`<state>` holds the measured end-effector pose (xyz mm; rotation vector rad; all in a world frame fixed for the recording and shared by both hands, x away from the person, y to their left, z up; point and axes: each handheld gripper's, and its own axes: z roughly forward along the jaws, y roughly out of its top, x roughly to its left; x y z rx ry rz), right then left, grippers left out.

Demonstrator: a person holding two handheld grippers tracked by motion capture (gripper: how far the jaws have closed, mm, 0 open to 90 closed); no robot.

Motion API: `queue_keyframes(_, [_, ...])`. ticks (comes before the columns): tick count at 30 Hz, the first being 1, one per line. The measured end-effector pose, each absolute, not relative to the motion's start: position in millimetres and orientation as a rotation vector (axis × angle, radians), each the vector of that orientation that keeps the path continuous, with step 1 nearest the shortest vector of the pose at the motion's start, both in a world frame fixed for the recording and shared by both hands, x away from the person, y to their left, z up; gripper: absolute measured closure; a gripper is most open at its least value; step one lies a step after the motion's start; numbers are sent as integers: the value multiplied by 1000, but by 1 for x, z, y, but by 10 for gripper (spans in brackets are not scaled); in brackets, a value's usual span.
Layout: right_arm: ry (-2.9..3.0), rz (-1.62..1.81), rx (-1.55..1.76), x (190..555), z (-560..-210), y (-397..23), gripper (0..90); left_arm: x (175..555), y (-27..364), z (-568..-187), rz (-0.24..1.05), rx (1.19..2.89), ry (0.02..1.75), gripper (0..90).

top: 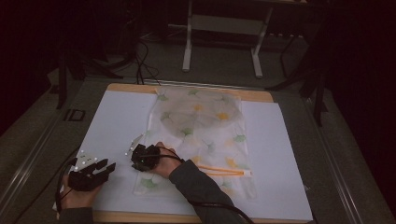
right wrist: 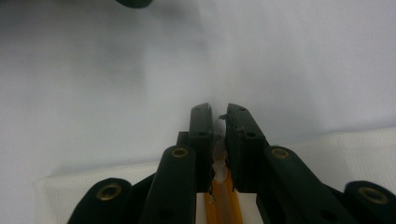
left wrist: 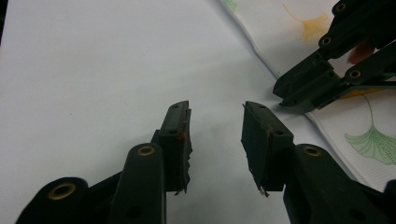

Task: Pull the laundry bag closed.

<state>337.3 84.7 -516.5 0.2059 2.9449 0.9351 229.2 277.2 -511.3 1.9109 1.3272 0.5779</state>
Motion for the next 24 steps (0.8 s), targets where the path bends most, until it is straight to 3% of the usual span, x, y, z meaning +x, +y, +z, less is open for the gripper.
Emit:
queue_keyframes(13, [2927,979,195,335,-509,81,829,229,277,-511,582,1914,1327,622])
queue_keyframes(19, [2938,922,175,335,-512,82,759,229,277,-511,583,1914,1328,621])
queue_keyframes(24, [2943,904,189,336,-516,85,752,229,277,-511,584,1915,1328,621])
